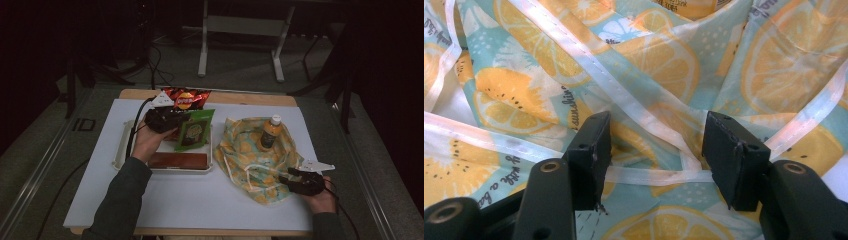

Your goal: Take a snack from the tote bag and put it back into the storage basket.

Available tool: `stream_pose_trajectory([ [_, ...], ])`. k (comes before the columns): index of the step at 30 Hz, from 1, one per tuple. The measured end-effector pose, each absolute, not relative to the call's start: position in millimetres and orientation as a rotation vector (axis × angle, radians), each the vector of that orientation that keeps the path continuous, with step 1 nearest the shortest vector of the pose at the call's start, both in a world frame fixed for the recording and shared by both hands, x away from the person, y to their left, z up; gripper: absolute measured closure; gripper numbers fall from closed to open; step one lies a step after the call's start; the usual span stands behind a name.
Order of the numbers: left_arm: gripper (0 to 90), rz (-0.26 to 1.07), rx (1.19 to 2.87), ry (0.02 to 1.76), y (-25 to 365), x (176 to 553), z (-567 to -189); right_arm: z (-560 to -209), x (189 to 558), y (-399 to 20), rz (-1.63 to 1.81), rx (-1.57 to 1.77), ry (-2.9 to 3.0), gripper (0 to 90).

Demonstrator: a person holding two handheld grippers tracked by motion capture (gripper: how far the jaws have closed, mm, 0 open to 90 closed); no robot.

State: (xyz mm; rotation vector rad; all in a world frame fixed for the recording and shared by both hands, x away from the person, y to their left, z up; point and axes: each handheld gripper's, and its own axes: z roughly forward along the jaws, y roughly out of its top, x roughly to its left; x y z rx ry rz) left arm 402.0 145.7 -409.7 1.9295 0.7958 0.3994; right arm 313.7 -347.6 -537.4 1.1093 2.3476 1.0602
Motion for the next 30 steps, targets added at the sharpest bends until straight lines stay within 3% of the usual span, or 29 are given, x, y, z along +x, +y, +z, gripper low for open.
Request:
stream_pose_trajectory([
  [30,80.8,0.506,1.938,1.005,152,421,-439,-537,314,-347,1.060,1.109,2.345,45.0],
])
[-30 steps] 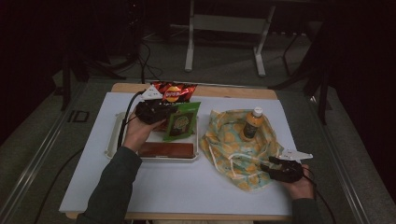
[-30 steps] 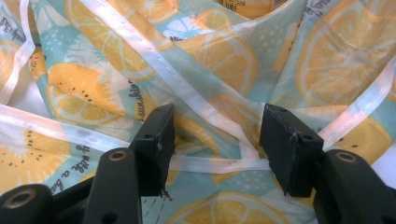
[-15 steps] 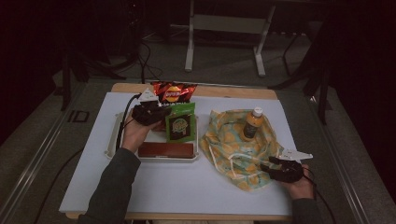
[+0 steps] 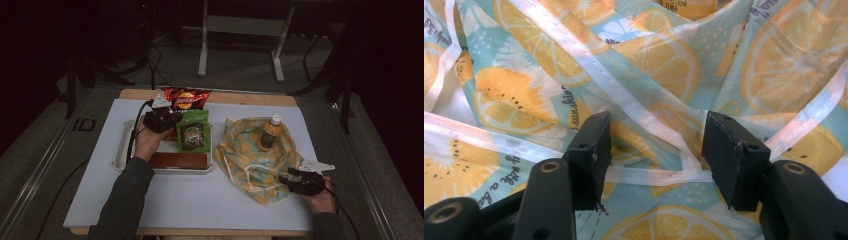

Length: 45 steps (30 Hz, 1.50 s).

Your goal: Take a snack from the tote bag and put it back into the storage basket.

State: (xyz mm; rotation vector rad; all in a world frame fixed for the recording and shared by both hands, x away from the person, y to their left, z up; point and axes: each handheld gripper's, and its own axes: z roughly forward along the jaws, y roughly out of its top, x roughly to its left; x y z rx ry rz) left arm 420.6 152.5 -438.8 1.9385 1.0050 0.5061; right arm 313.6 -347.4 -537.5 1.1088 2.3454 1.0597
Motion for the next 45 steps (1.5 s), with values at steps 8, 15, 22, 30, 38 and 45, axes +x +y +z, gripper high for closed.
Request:
stream_pose_trajectory([
  [8,71.0,0.526,1.891,1.020,156,411,-436,-537,314,-348,1.061,1.109,2.347,45.0],
  [15,63.2,0.529,1.891,1.019,159,403,-437,-538,314,-347,1.059,1.107,2.345,45.0],
  [22,54.2,0.543,1.878,1.048,163,401,-434,-537,314,-347,1.059,1.108,2.346,45.0],
  [30,49.3,0.570,1.903,1.048,164,392,-433,-538,313,-347,1.059,1.107,2.345,45.0],
  [38,49.5,0.587,1.956,1.046,160,382,-441,-538,313,-347,1.057,1.106,2.344,45.0],
  [45,54.7,0.563,2.043,1.064,153,382,-459,-538,314,-347,1.058,1.106,2.345,45.0],
])
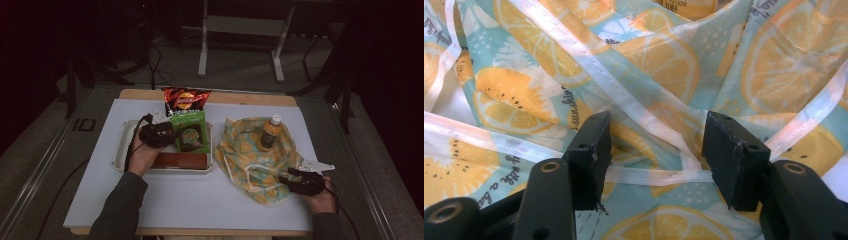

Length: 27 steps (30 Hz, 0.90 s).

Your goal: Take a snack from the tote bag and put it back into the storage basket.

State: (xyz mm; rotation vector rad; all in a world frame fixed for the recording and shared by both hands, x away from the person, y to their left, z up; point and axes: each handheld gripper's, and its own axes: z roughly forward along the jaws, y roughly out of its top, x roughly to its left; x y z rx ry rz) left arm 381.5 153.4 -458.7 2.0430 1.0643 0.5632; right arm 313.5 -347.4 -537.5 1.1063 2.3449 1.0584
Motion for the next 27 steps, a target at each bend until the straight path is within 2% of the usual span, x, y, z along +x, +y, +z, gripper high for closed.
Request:
stream_pose_trajectory([
  [5,69.9,0.641,2.129,1.052,145,383,-464,-538,313,-347,1.057,1.106,2.344,45.0],
  [11,78.7,0.694,2.136,1.051,141,388,-459,-538,313,-347,1.057,1.106,2.344,45.0],
  [27,74.2,0.692,2.047,1.002,140,379,-435,-538,313,-347,1.057,1.105,2.344,45.0],
])
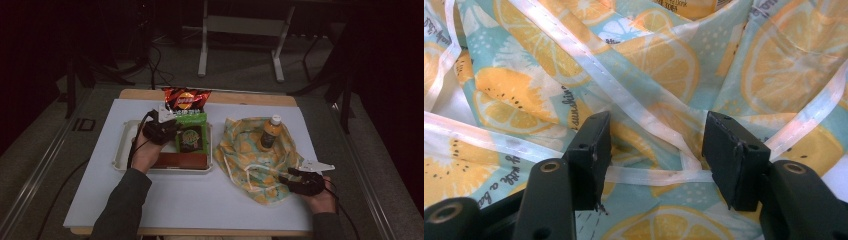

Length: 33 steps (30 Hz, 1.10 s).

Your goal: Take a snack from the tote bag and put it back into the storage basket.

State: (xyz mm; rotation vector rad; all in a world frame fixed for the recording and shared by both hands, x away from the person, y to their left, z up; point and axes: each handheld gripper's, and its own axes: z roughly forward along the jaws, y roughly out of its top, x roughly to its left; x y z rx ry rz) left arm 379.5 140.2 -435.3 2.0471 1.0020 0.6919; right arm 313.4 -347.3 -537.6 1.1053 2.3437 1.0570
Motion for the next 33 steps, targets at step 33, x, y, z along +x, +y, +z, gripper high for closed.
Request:
stream_pose_trajectory([
  [33,67.8,0.523,2.017,0.861,103,382,-422,-538,314,-347,1.059,1.109,2.345,45.0],
])
